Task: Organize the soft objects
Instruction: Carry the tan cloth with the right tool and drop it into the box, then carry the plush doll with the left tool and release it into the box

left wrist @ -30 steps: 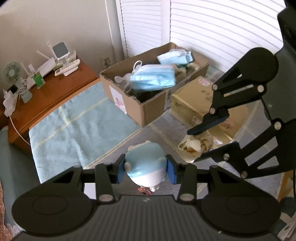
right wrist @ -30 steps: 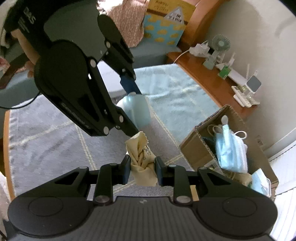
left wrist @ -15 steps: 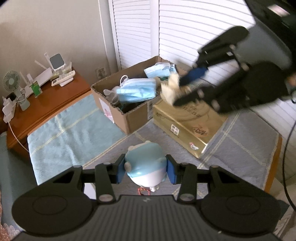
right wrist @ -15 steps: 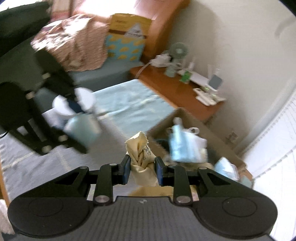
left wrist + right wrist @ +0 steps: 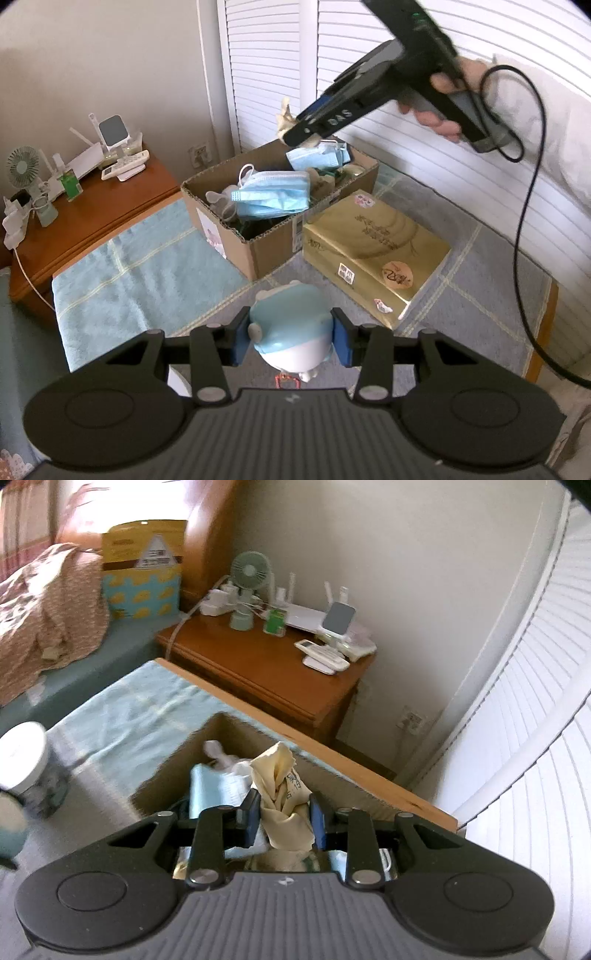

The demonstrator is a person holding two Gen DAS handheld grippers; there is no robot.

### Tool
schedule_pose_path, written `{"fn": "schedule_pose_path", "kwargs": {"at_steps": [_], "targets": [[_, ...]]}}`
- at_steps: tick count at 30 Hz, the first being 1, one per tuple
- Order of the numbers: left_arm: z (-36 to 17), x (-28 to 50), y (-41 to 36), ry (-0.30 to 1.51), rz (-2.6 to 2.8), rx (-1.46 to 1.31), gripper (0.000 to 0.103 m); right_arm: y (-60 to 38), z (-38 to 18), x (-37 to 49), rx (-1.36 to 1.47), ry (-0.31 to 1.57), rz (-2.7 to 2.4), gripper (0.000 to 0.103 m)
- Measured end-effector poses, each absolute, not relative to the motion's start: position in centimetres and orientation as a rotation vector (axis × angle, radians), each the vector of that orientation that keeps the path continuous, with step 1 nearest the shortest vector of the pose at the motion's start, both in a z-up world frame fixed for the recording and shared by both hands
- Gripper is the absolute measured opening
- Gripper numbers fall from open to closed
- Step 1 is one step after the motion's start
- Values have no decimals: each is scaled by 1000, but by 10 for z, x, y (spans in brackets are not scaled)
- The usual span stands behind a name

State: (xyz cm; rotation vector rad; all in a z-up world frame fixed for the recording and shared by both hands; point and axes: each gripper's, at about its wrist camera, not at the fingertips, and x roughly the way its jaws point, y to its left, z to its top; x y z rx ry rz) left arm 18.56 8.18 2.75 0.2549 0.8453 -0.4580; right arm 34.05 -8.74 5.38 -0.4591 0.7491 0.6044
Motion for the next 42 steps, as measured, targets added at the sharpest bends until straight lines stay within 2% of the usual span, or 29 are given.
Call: {"fn": "schedule_pose_path", "kwargs": {"at_steps": [2,4,5,7,10,19,29,42], "targets": [[27,189,82,845,-456,253,44,-87,50,346,-446,752,583,54],[27,191,82,846,-454,251,44,-92,49,346,-407,749,577,73],[27,193,82,847,-453,251,44,-94,48,343,-395,738,575,77],[27,195,81,848,-449,255,44,-97,47,336,-395,724,552,91],[27,198,79,850,-446,254,44,-103,48,323,-381,717,515,101],[38,206,67,854,-428,257,44,-129,48,262,-286,724,386,103],[50,227,43,854,-416,271,44,-166,44,171,-105,651,335,103],[61,297,14,839,-357,286,44,-188,41,148,-75,636,325,103]]}}
